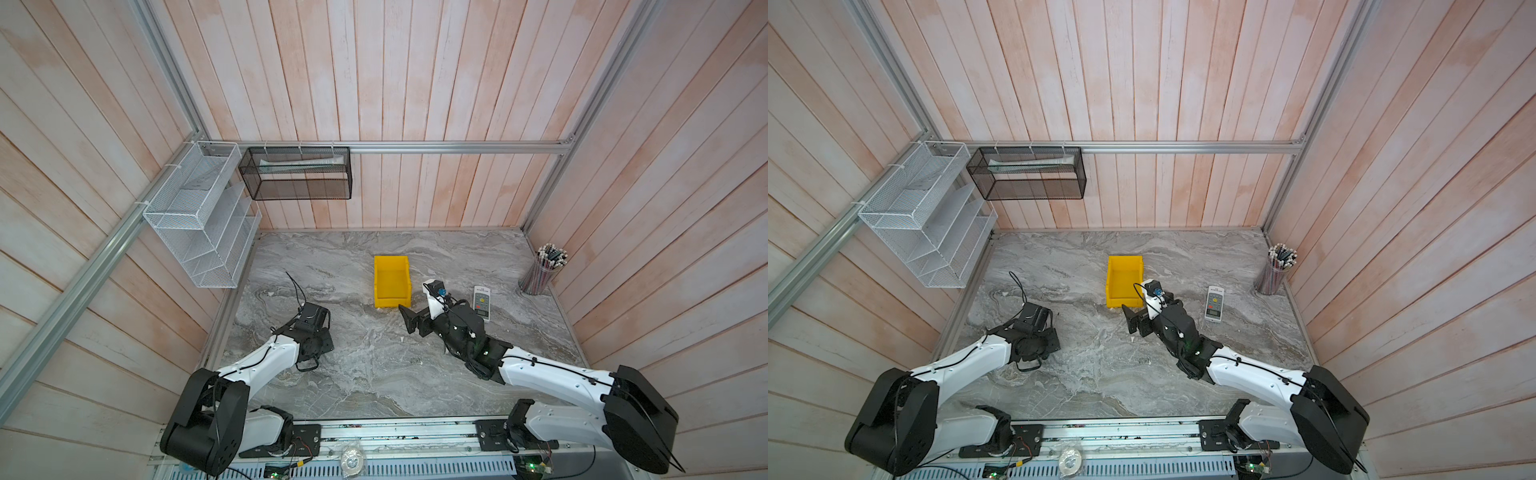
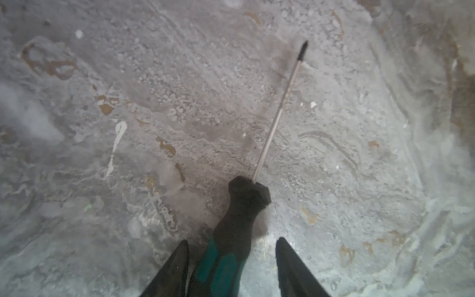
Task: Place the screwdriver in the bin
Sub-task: 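Close the left gripper on the green screwdriver handle while the right gripper withdraws, then lift the screwdriver with the left gripper and carry it over the yellow bin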
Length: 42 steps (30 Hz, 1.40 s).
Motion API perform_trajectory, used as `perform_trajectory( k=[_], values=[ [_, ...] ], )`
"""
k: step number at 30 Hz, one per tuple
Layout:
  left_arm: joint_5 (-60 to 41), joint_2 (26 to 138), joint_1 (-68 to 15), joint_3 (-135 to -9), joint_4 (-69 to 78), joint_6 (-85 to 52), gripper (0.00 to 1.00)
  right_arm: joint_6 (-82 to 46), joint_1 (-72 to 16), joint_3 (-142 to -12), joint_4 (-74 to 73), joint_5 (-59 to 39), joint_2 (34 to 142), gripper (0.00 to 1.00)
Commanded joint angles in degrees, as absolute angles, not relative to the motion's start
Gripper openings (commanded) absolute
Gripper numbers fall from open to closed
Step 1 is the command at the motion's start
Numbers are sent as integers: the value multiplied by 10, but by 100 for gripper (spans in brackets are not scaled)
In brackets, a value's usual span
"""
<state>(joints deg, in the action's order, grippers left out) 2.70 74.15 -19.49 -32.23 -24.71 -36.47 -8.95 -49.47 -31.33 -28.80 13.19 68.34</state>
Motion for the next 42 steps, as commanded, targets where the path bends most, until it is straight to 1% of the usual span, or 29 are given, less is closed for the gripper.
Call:
perform_trajectory(
  k=[1, 3, 4, 5, 8, 10, 12, 22, 27, 31, 34, 37, 42],
  values=[
    [5, 746, -194, -316, -237, -349, 43, -86, -498, -309, -305, 149, 679, 98],
    [6, 749, -194, -321, -237, -346, 32, -84, -498, -307, -307, 151, 680, 98],
    [5, 751, -194, -324, -237, -343, 24, -85, -498, -307, -307, 153, 680, 98],
    [4, 752, -194, -326, -237, -340, 20, -84, -498, -307, -308, 156, 680, 98],
    [1, 750, -194, -330, -239, -336, 13, -83, -498, -307, -309, 160, 685, 99],
    [-1, 743, -194, -329, -238, -335, 12, -85, -498, -308, -309, 161, 690, 99],
    [-8, 735, -194, -327, -236, -334, 0, -85, -498, -310, -308, 162, 693, 98],
    [-18, 708, -194, -373, -271, -311, 0, -86, -498, -304, -310, 172, 687, 99],
    [-25, 686, -196, -421, -293, -291, 0, -87, -498, -301, -312, 180, 679, 99],
    [-20, 682, -201, -476, -306, -267, 0, -89, -498, -273, -342, 179, 645, 99],
    [0, 698, -226, -526, -311, -241, 0, -82, -498, -262, -349, 180, 622, 99],
    [45, 731, -265, -581, -312, -211, 0, -81, -493, -258, -343, 184, 601, 99],
    [47, 791, -309, -654, -273, -164, 0, -110, -474, -250, -316, 183, 547, 99]
  ],
)
